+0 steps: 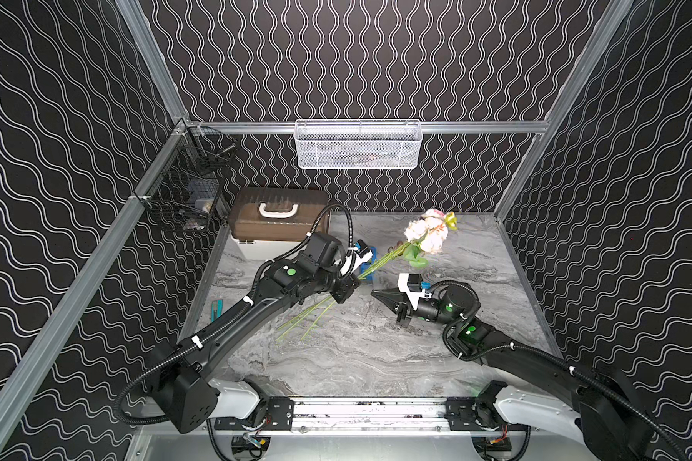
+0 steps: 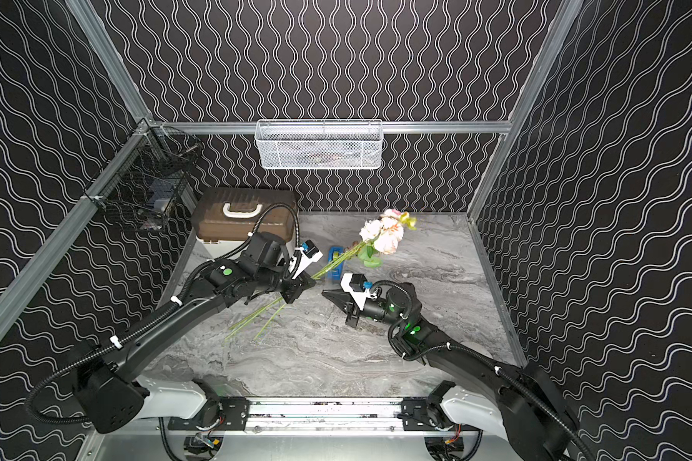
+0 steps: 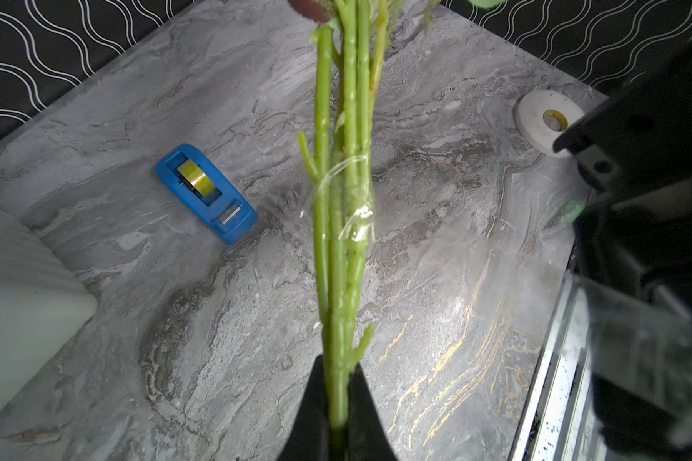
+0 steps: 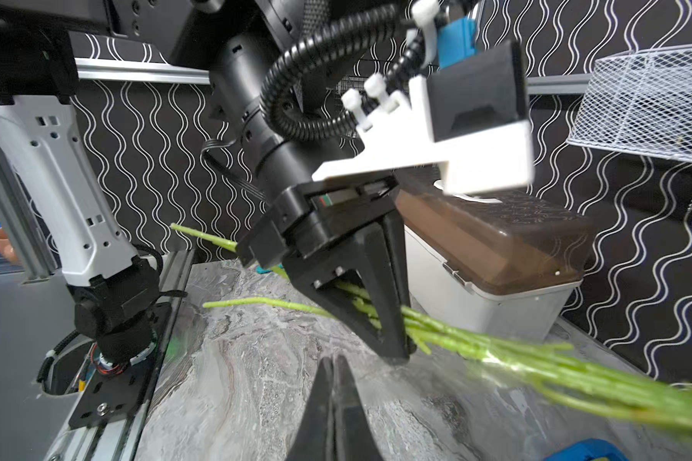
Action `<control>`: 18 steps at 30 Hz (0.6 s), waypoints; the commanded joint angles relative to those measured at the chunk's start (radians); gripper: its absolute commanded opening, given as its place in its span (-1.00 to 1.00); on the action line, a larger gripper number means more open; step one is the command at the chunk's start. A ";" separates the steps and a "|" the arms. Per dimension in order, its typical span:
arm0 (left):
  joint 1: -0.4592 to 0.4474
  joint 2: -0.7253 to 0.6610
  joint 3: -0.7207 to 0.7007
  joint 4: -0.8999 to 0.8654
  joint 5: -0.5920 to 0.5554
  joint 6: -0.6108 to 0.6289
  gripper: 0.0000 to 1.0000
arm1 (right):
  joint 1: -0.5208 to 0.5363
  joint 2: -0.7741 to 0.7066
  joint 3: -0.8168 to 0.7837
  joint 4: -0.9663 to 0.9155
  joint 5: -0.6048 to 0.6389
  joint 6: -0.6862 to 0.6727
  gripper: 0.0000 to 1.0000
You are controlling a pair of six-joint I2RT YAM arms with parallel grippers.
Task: Wrap bouquets with tape
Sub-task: Wrap the tape around the bouquet.
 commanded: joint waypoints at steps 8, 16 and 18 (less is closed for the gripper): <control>0.002 -0.012 -0.011 0.009 -0.045 0.030 -1.00 | 0.017 0.016 0.193 -0.276 0.178 -0.063 -1.00; -0.028 -0.023 -0.028 -0.005 0.004 0.086 -1.00 | 0.017 0.053 0.264 -0.358 0.285 -0.125 -1.00; -0.044 -0.016 -0.024 -0.024 0.005 0.102 -1.00 | 0.017 0.058 0.295 -0.409 0.313 -0.134 -1.00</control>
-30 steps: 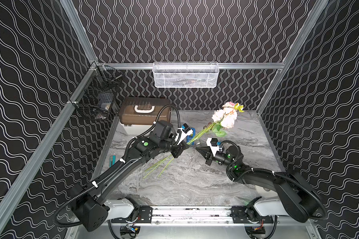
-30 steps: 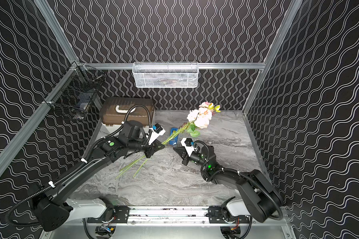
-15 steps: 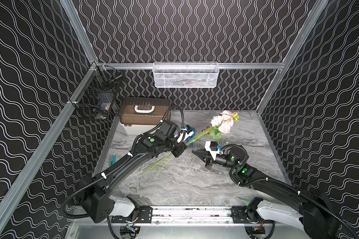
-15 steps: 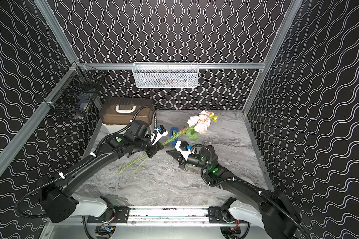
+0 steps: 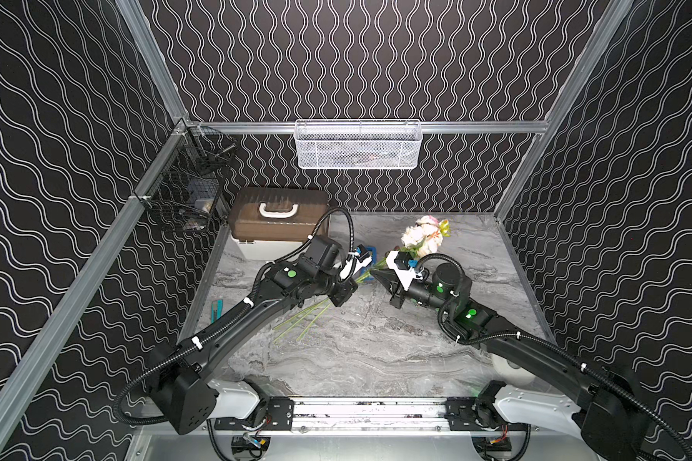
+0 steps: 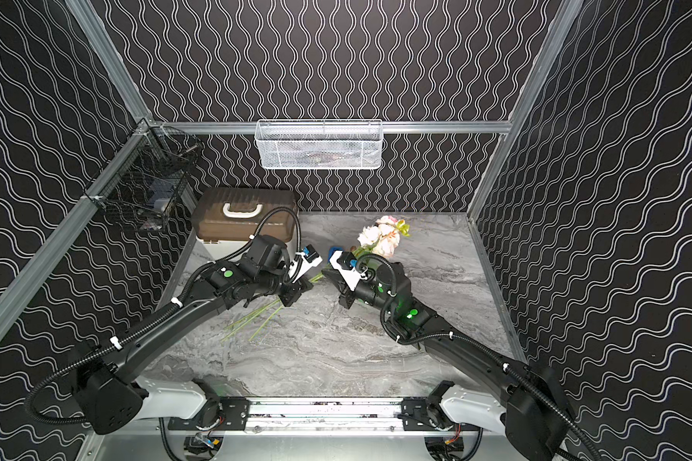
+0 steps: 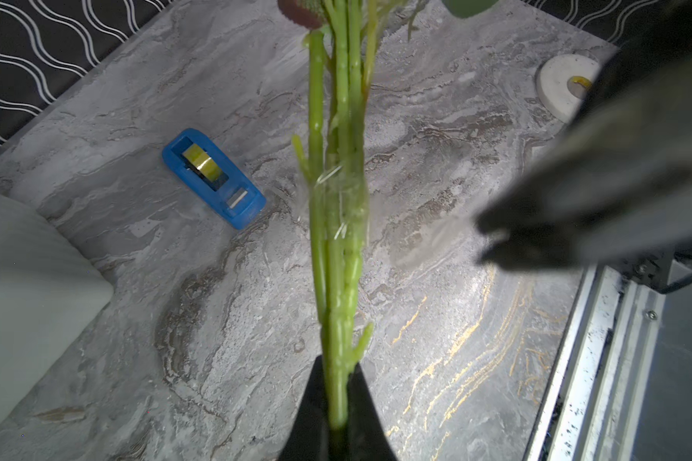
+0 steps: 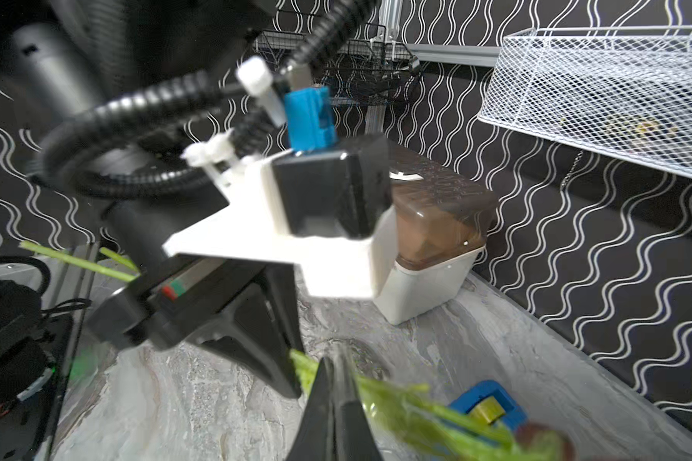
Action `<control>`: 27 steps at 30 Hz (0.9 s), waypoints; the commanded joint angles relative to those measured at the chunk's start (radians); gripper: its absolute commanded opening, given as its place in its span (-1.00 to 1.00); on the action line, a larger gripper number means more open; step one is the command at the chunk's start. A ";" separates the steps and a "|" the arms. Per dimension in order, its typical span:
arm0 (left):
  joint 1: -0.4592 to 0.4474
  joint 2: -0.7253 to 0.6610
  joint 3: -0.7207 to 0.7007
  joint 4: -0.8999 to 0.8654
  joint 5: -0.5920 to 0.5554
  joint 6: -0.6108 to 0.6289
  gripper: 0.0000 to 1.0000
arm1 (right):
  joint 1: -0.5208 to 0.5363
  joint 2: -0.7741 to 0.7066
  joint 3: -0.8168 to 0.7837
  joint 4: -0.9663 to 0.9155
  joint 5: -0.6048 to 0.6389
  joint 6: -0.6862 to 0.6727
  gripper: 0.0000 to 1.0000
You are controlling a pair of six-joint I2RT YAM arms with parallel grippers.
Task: Wrap bouquets with tape
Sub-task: Wrap the tape around the bouquet.
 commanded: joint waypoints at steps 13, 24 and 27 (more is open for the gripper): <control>-0.072 -0.025 -0.024 -0.013 -0.004 0.131 -1.00 | -0.001 0.045 0.144 -0.230 0.136 -0.070 -1.00; -0.073 -0.063 -0.038 0.021 0.066 0.124 -1.00 | -0.006 0.080 0.173 -0.301 0.201 -0.122 -0.36; -0.073 -0.061 -0.034 0.017 0.064 0.122 -1.00 | -0.007 0.087 0.188 -0.319 0.255 -0.161 -0.28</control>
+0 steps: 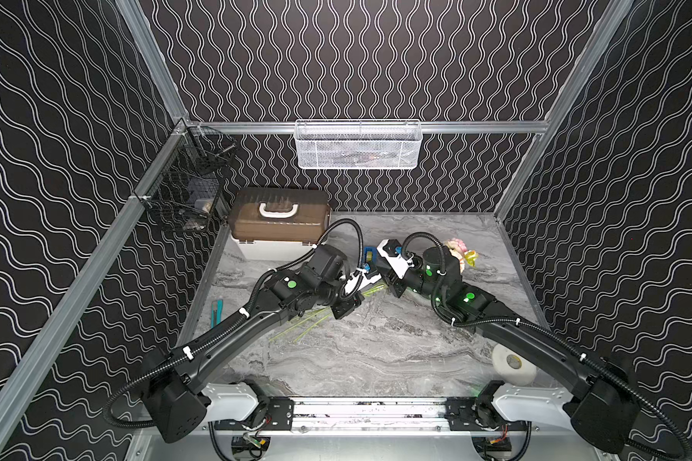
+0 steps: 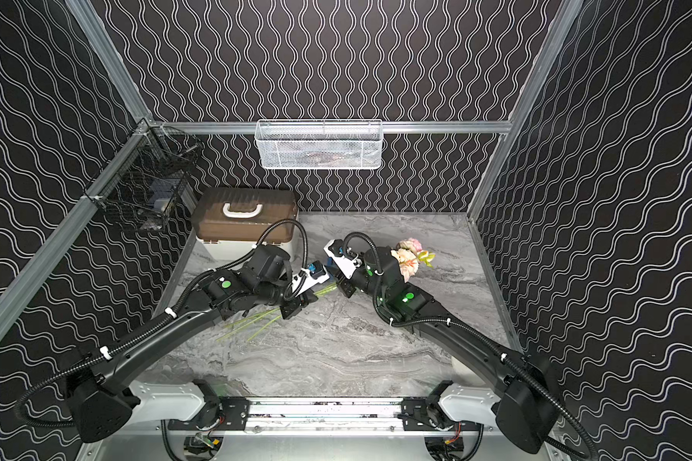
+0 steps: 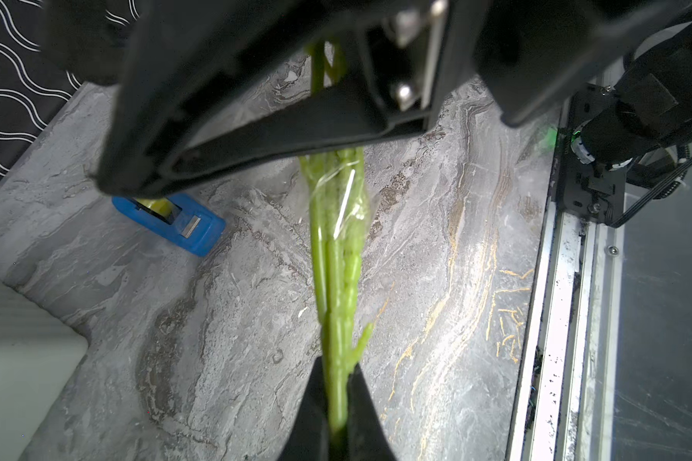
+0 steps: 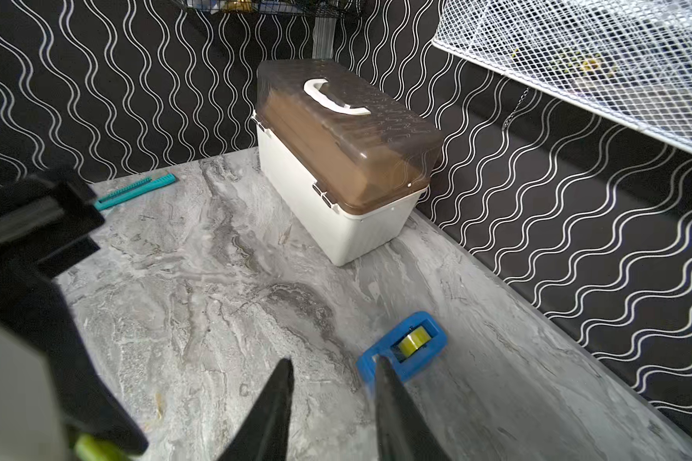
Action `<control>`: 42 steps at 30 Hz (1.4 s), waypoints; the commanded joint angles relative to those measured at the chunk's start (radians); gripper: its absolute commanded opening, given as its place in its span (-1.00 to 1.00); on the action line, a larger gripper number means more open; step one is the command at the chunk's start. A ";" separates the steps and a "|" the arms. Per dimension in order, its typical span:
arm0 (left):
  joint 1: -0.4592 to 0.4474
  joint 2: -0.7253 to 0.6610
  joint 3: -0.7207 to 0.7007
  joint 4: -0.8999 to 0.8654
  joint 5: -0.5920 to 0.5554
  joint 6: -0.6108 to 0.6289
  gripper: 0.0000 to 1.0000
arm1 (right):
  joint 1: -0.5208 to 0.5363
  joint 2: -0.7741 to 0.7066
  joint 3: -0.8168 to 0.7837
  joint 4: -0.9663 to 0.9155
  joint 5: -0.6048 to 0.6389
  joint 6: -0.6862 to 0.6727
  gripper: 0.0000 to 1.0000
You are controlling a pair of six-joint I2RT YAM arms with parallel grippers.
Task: Wrap bouquets with tape
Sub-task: Wrap the tape around the bouquet.
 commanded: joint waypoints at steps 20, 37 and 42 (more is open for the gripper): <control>-0.002 -0.022 -0.006 0.061 0.134 -0.017 -1.00 | -0.120 0.122 0.273 -0.090 0.344 -0.224 0.17; 0.027 0.008 0.039 0.083 0.080 -0.139 -1.00 | -0.120 -0.410 -0.028 -0.059 -0.186 -0.028 0.26; 0.050 -0.025 0.031 0.125 0.147 -0.158 -1.00 | -0.119 -0.543 -0.350 0.222 -0.326 0.014 0.27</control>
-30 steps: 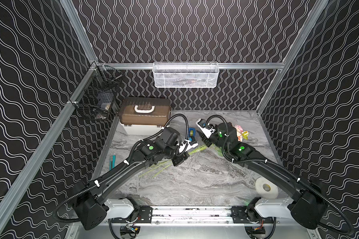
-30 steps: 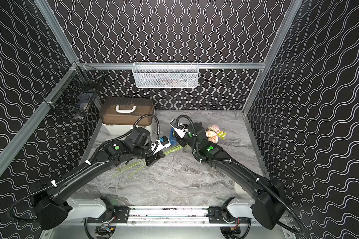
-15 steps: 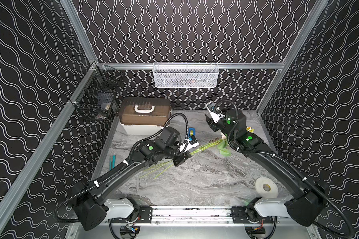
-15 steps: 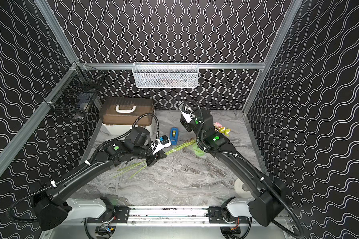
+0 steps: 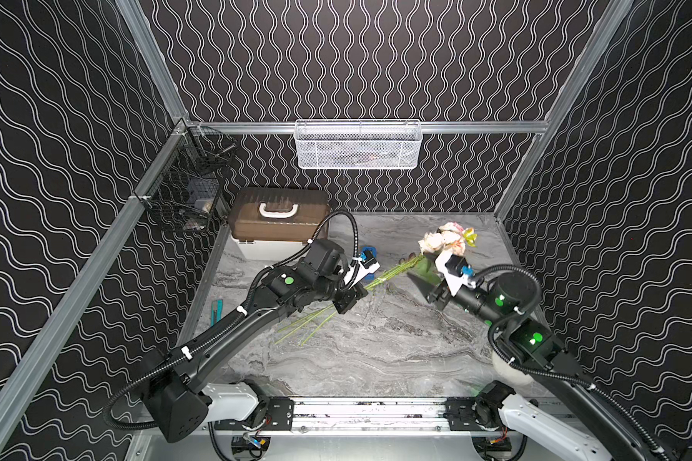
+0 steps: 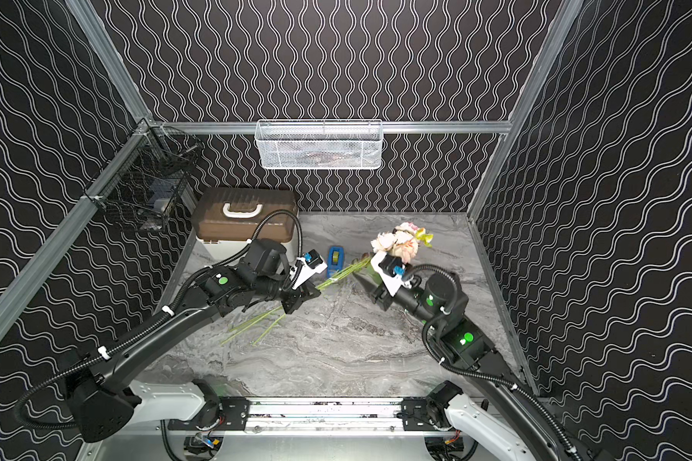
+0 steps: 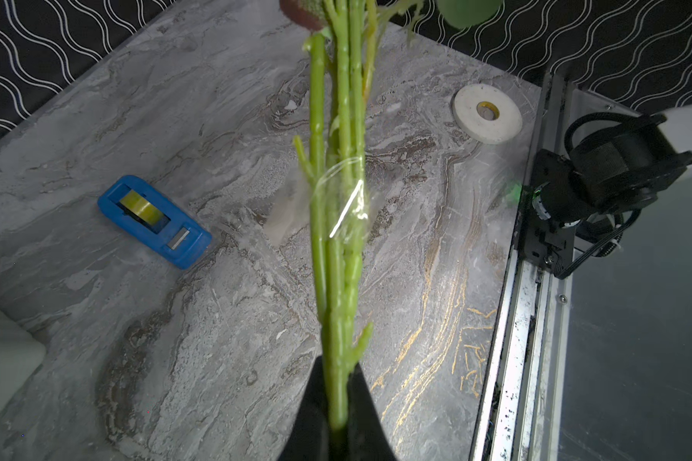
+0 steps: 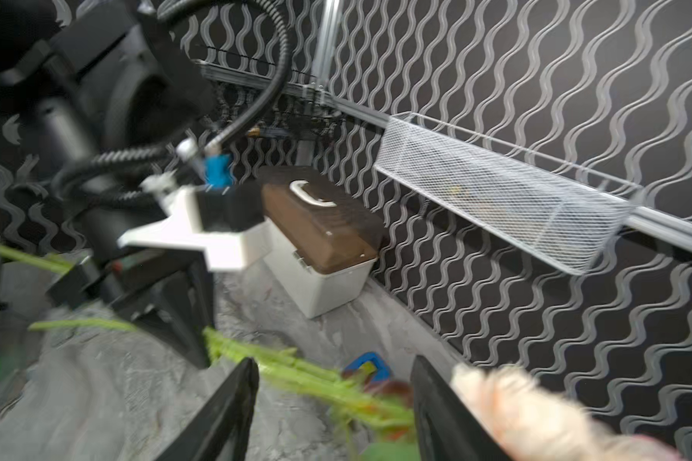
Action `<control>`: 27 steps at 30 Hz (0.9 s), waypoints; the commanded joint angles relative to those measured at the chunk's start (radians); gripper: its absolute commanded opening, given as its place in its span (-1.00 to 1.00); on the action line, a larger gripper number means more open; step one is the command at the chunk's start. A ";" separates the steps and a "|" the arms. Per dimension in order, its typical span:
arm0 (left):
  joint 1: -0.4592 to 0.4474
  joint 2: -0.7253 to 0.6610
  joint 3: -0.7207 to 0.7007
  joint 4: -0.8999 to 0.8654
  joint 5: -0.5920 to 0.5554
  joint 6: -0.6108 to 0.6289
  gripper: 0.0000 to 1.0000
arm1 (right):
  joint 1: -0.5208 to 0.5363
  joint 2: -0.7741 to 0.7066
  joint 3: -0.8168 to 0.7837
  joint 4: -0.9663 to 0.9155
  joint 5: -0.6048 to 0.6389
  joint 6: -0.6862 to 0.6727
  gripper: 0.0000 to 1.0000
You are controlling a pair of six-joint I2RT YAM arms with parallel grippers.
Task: Wrap bouquets with tape
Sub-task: Wrap the tape around the bouquet.
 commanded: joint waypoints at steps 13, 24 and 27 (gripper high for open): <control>0.009 -0.064 -0.012 0.087 0.131 -0.023 -1.00 | 0.001 0.261 -0.381 0.861 -0.160 -0.021 0.30; 0.009 -0.069 -0.017 0.086 0.145 -0.024 -1.00 | -0.001 0.444 -0.311 0.999 -0.078 -0.041 0.27; 0.010 -0.068 -0.015 0.087 0.167 -0.030 -1.00 | -0.002 0.474 -0.294 1.012 -0.097 -0.048 0.25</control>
